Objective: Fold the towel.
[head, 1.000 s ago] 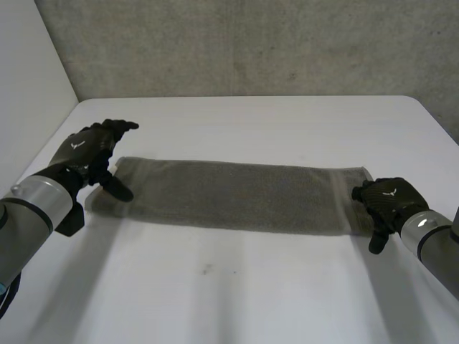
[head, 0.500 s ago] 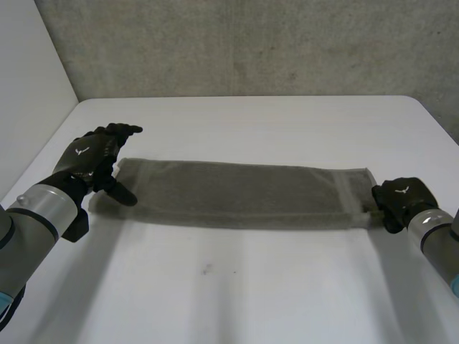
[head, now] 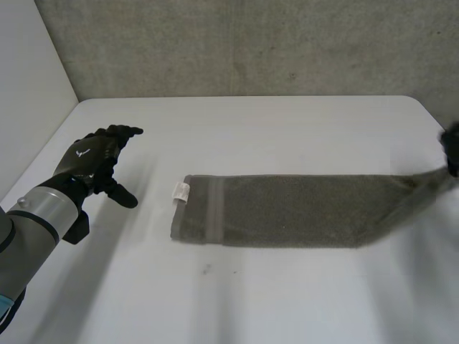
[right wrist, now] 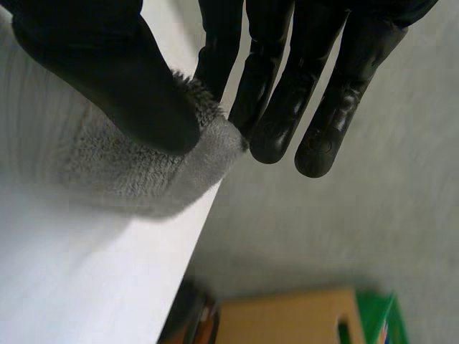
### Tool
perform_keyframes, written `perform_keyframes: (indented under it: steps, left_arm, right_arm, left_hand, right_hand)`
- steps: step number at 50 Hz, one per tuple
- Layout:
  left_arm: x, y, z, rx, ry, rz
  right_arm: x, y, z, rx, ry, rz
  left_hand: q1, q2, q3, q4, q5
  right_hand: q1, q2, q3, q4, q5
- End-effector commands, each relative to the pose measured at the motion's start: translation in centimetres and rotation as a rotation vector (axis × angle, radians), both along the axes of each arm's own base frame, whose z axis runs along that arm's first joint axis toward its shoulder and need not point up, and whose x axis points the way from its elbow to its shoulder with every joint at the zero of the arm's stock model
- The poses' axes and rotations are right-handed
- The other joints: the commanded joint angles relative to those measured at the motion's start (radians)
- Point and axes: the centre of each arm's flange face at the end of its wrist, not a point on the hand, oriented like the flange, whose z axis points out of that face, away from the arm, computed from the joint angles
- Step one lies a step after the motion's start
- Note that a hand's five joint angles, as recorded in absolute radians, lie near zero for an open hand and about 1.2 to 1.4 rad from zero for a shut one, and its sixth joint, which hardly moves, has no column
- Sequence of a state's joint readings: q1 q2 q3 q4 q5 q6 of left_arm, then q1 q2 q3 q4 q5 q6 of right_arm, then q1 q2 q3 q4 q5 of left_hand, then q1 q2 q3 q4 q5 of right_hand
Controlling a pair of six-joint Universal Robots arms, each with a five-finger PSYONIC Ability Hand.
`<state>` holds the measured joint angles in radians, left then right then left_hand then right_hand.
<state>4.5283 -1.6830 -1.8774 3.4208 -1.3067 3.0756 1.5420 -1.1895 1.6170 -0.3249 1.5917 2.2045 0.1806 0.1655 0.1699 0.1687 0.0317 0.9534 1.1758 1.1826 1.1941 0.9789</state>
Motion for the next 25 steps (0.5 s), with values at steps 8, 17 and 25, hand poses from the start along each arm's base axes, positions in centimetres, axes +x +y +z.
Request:
perform_keyframes:
  steps: [8, 17, 25]
  left_arm:
    - [0.1, 0.1, 0.5, -0.018, 0.003, 0.003]
    - [0.0, 0.1, 0.4, -0.016, 0.001, 0.0]
    - [-0.4, 0.3, 0.1, -0.009, -0.009, -0.016]
  right_arm:
    - [25.3, 13.0, -0.5, -0.025, -0.157, 0.867]
    - [30.1, 18.0, -6.4, 0.106, -0.128, 1.049]
    - [30.1, 17.8, -5.8, 0.099, -0.148, 1.027]
  left_hand:
    - [-0.006, 0.009, 0.005, 0.006, -0.032]
    - [-0.006, 0.009, 0.005, 0.006, -0.032]
    - [-0.006, 0.009, 0.005, 0.006, -0.032]
  right_hand:
    - [0.443, 0.22, 0.214, 0.202, 0.243]
    - [0.443, 0.22, 0.214, 0.202, 0.243]
    - [-0.366, -0.589, -0.596, -0.607, -0.566]
